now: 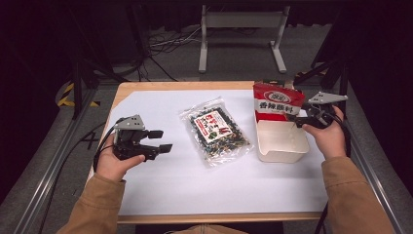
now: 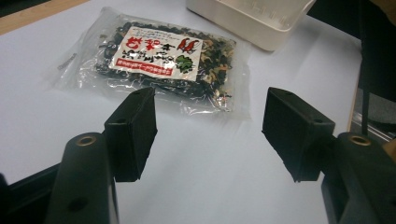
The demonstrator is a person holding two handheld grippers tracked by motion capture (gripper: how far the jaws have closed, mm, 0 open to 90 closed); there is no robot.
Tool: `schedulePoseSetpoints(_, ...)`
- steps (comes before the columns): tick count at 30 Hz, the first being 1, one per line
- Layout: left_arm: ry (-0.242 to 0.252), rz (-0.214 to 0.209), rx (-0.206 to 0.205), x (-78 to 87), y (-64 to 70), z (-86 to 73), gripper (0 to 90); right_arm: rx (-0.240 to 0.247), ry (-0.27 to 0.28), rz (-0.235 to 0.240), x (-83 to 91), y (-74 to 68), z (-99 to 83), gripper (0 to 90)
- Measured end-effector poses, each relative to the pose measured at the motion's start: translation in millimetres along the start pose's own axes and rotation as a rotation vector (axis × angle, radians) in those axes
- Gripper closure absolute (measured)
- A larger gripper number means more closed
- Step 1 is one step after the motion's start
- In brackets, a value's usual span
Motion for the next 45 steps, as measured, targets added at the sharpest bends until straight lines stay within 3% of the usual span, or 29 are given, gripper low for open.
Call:
schedulePoseSetpoints(2,0.002,0.015,-0.014,-0.2,-1.3,-1.9,39.8,-0.019,0.017,-0.008,4.5,-3.5,0.4,27.4)
schedulePoseSetpoints(6,0.059,0.037,0.003,-0.1,-4.8,-3.0,47.3,-0.034,0.027,-0.022,13.8,-11.0,-1.1,27.5)
schedulePoseSetpoints(9,0.060,0.058,-0.011,-0.8,-7.8,-3.2,46.7,-0.047,0.040,-0.022,19.5,-16.9,-1.1,28.1)
schedulePoseSetpoints(14,0.050,0.084,0.004,-6.8,-11.9,-4.0,39.8,-0.062,0.066,0.002,30.3,-35.7,-2.0,29.7)
schedulePoseSetpoints(21,0.030,0.098,0.035,-10.5,-12.7,-6.4,41.2,-0.052,0.100,0.067,36.2,-62.7,2.2,30.6)
schedulePoseSetpoints(24,0.030,0.110,0.032,-11.0,-16.7,-6.7,39.5,-0.028,0.126,0.111,38.2,-81.3,5.7,30.6)
schedulePoseSetpoints(29,0.030,0.134,0.029,-12.9,-22.6,-8.7,37.9,-0.002,0.129,0.148,35.5,-97.0,4.9,31.2)
schedulePoseSetpoints(32,0.035,0.145,0.053,-15.0,-26.5,-8.5,33.1,0.017,0.136,0.181,32.9,-108.8,3.9,31.1)
schedulePoseSetpoints(34,0.034,0.149,0.058,-15.8,-27.7,-8.8,32.1,0.020,0.131,0.186,32.6,-110.5,3.5,31.2)
schedulePoseSetpoints(38,0.014,0.203,0.077,-20.3,-35.8,-10.6,32.2,0.025,0.150,0.230,32.7,-121.2,6.1,31.3)
schedulePoseSetpoints(42,0.009,0.198,0.053,-26.0,-39.2,-10.0,36.2,0.039,0.151,0.261,31.0,-132.1,7.2,32.8)
schedulePoseSetpoints(45,-0.015,0.198,0.087,-31.0,-42.6,-11.7,36.7,0.050,0.151,0.281,30.0,-140.7,8.1,34.5)
Point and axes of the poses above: each handheld gripper's, and its own axes: x roughly backward along the jaws, z roughly out of its top, y roughly to its right, the point moved 8 cm from there along -x, roughly forward along the jaws, and after that the axes turned 14 degrees about z, right-handed, at the moved point
